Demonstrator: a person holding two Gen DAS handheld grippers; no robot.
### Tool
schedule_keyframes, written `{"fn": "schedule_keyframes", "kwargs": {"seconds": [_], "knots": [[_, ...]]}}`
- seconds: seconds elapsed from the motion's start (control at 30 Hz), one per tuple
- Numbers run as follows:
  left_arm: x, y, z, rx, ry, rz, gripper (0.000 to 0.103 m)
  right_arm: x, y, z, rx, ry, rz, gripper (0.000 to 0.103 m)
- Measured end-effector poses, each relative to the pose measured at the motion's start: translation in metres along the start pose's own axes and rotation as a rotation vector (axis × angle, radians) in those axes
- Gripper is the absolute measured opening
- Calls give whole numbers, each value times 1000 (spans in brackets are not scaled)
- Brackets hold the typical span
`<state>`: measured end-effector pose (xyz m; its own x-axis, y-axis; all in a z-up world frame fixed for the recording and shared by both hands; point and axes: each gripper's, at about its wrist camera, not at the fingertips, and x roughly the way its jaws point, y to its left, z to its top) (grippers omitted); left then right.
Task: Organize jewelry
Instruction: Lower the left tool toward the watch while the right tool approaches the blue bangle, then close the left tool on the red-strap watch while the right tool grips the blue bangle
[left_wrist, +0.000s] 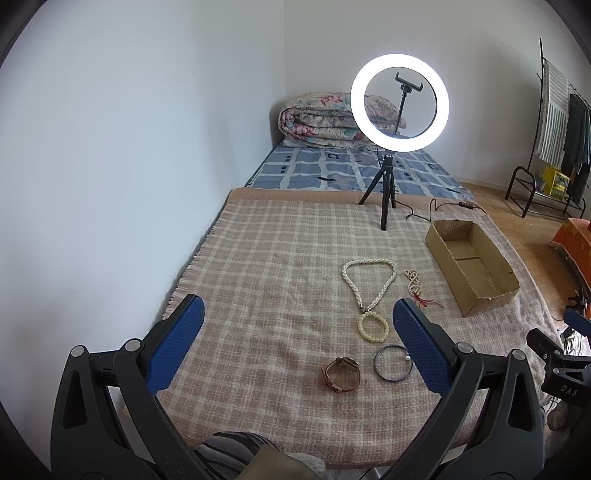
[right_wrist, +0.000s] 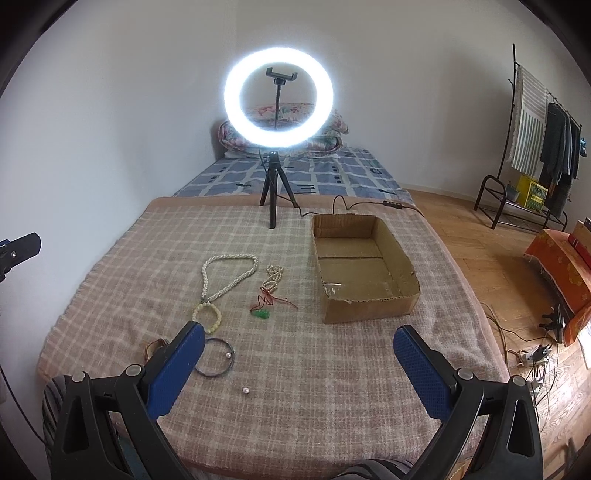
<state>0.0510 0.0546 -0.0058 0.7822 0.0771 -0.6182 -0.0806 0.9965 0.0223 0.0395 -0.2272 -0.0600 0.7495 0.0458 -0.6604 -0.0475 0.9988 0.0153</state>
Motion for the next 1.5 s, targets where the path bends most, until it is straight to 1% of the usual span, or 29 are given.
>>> {"fn": "schedule_keyframes", "kwargs": {"seconds": [0.1,0.2,0.23,0.27,0.3,0.33,0.4,0.43,0.47,0.53,0.6,0.67,0.73,0.8,0.83,0.87,0.97,1.13,1.23,1.27,1.3,1.37,1.43,1.47,1.5], "knots": [[15,4,-2,2,26,-9,103,15,-3,-1,23,24,40,103],[25,8,-7,3,24,-35,103,31,-4,-3,39,52,62,102],[27,10,-9,-3,11,-48,103,35,-4,-4,37,60,67,101],[29,12,-11,-14,-3,-57,103,39,-4,-5,29,68,70,97],[30,15,-12,-28,-11,-66,102,43,-3,-6,18,78,69,94],[33,17,-13,-41,-9,-73,101,48,-1,-7,3,90,63,93],[42,21,-14,-58,22,-85,97,58,2,-10,-22,108,58,89],[46,23,-15,-63,34,-93,93,63,4,-12,-27,115,62,88],[51,25,-17,-66,45,-92,89,68,5,-14,-27,116,73,87],[60,27,-23,-64,74,-91,87,75,6,-19,-18,114,112,87],[69,27,-29,-57,106,-97,82,86,10,-24,-14,132,127,87],[78,27,-36,-48,136,-96,82,98,15,-27,-27,175,141,86],[86,26,-43,-48,162,-97,82,111,21,-30,-53,225,155,82],[95,27,-48,-60,193,-105,82,127,26,-33,-73,291,167,72],[99,27,-50,-68,211,-107,82,136,27,-35,-72,326,177,71],[104,27,-53,-75,227,-102,82,144,27,-37,-60,360,192,68],[118,28,-60,-92,275,-110,82,164,24,-41,-13,435,241,57],[135,26,-71,-93,343,-126,82,183,30,-44,16,502,302,55],[144,22,-76,-86,382,-151,82,195,32,-48,73,557,343,52],[147,21,-78,-91,396,-166,78,200,31,-50,96,576,351,50],[152,21,-79,-98,417,-185,70,204,31,-51,116,591,356,48],[163,21,-84,-117,473,-212,59,212,32,-52,142,616,357,46],[175,21,-89,-131,519,-230,55,217,32,-53,158,629,349,45],[180,21,-92,-135,539,-234,50,219,32,-52,167,633,348,45],[185,21,-95,-141,556,-240,48,220,32,-51,175,636,346,44]]}}
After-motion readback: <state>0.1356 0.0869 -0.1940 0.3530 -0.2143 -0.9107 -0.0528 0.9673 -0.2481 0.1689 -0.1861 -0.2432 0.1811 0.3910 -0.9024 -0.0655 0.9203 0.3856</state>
